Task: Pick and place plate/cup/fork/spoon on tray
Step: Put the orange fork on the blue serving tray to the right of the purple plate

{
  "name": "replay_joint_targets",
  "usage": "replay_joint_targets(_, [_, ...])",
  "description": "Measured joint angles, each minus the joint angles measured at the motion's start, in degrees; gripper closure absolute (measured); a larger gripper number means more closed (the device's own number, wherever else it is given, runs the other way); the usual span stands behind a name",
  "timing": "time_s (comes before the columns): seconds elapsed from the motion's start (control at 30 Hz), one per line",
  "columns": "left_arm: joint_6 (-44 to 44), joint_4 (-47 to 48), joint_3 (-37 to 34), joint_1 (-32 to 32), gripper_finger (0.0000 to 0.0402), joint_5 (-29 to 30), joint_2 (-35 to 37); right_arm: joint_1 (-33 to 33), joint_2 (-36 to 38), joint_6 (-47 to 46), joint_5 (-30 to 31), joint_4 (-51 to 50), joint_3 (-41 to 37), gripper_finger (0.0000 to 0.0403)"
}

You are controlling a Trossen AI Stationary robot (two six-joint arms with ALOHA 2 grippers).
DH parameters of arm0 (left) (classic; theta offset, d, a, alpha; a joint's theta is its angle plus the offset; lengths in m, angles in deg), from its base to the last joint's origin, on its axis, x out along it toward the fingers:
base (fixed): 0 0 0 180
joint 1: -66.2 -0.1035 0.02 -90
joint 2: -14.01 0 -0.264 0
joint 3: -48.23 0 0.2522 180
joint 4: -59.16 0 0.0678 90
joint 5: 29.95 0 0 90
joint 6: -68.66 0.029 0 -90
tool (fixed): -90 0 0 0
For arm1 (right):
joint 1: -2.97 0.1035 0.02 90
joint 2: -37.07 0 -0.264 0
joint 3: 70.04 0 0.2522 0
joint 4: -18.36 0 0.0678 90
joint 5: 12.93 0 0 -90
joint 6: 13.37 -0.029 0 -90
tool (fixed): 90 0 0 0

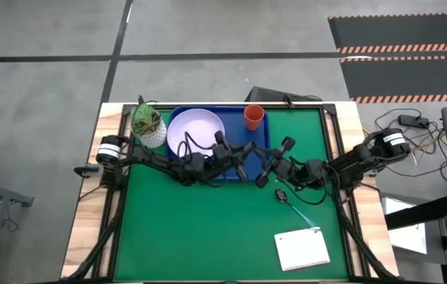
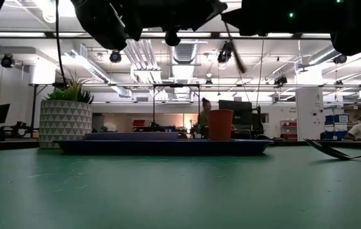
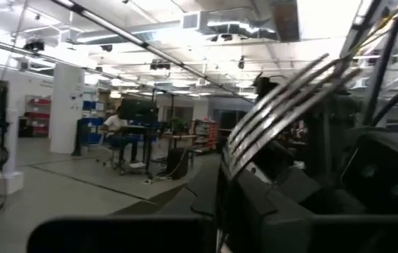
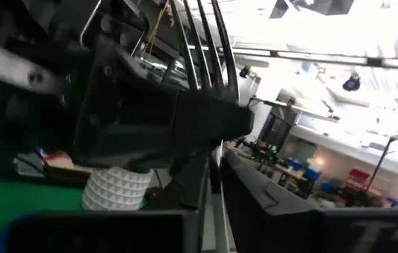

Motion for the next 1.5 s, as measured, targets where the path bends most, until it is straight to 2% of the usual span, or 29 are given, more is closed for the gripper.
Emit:
replay_joint_targets(0.2, [0.0,6.09,-0.15,-0.03,0.0401,1.41,2.92,0.87,0.9,-3.09,0.11,-0.21,0.87,0.0301])
replay_joint_targets(0.37, [-0.01,17.79,-0.46,-0.03,0.0402,1.5,9.01,1.37,3.06,-8.9,0.49,-3.94,2.39,0.0251])
replay_joint_targets(0.53, [-1.94,32.47,-0.77,-0.22,0.0402,1.42,15.64,1.53,7.83,-16.47,0.14,-18.8,5.18,0.0218])
replay_joint_targets(0.63, [-3.61,39.55,-1.6,-0.9,0.0402,1.1,19.03,1.51,11.49,-20.7,0.03,-31.41,7.29,0.0207])
replay_joint_targets(0.73, [-6.54,43.26,-2.79,-1.84,0.0401,0.77,20.85,1.51,16.24,-25.63,-3.01,-45.86,9.73,0.0202])
replay_joint_targets(0.83, [-10.58,43.63,-4.1,-2.84,0.0401,-4.65,21.93,1.49,21.18,-30.54,-9.78,-61.19,12.36,0.0202])
replay_joint_targets(0.97, [-15.09,43.22,-4.42,-3.7,0.0401,-18.28,22.32,1.36,25.92,-35.42,-18.74,-73.24,13.09,0.0202])
replay_joint_targets(1.1, [-15.35,39.87,-4.42,-3.0,0.0401,-21.35,21.05,1.23,27.87,-37.01,-27.22,-72.14,11.72,0.0202])
replay_joint_targets(1.27, [-17.95,36.12,-3.87,-2.46,0.0401,-28.21,20.48,0.78,26.29,-37.01,-27.99,-67.61,11.05,0.0202])
replay_joint_targets(1.4, [-19.98,35.26,-4.01,-2.43,0.0401,-28.47,20.42,-0.55,23.44,-36.7,-28.03,-63.18,10.99,0.0202])
replay_joint_targets(1.5, [-24.59,35.11,-3.85,-2.61,0.0401,-27.51,20.42,-1.89,21.26,-38.1,-27.95,-57.96,11.05,0.0202])
